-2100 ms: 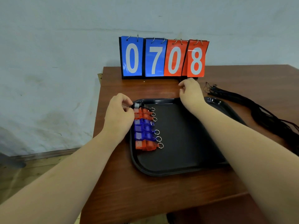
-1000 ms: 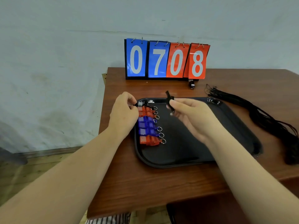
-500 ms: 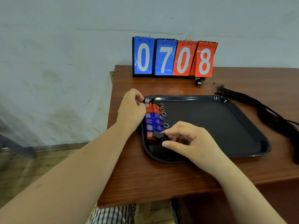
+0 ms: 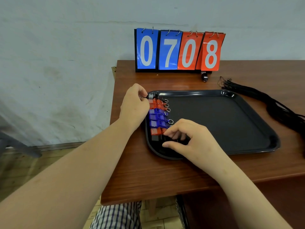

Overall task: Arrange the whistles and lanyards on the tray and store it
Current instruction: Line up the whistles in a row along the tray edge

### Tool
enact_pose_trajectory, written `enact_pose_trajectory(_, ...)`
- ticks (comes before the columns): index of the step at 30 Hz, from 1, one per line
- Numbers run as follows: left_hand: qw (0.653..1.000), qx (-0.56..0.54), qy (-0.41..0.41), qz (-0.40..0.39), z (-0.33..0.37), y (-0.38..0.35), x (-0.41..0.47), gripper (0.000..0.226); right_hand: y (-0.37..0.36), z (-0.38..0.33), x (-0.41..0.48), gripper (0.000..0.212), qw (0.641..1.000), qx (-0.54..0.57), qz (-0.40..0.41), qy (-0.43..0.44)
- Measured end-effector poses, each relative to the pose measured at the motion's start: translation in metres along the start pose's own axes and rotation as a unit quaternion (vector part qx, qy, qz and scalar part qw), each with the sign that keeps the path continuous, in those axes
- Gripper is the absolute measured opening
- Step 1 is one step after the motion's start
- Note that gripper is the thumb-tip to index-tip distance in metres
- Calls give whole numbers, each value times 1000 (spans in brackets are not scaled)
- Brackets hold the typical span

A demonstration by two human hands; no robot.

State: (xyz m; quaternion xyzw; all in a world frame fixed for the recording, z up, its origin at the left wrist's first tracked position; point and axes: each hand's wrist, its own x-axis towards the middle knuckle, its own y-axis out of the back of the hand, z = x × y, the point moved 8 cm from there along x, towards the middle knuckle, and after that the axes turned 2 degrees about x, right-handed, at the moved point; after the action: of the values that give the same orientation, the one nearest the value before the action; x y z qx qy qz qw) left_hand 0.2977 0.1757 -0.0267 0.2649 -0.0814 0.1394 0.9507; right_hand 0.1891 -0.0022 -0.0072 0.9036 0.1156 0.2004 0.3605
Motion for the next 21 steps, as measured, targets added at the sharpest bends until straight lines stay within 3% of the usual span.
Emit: enact_pose_trajectory(21,1000,-1,-8,7,2,1,-1,20,-1,3,4,23,998,-50,38,-13)
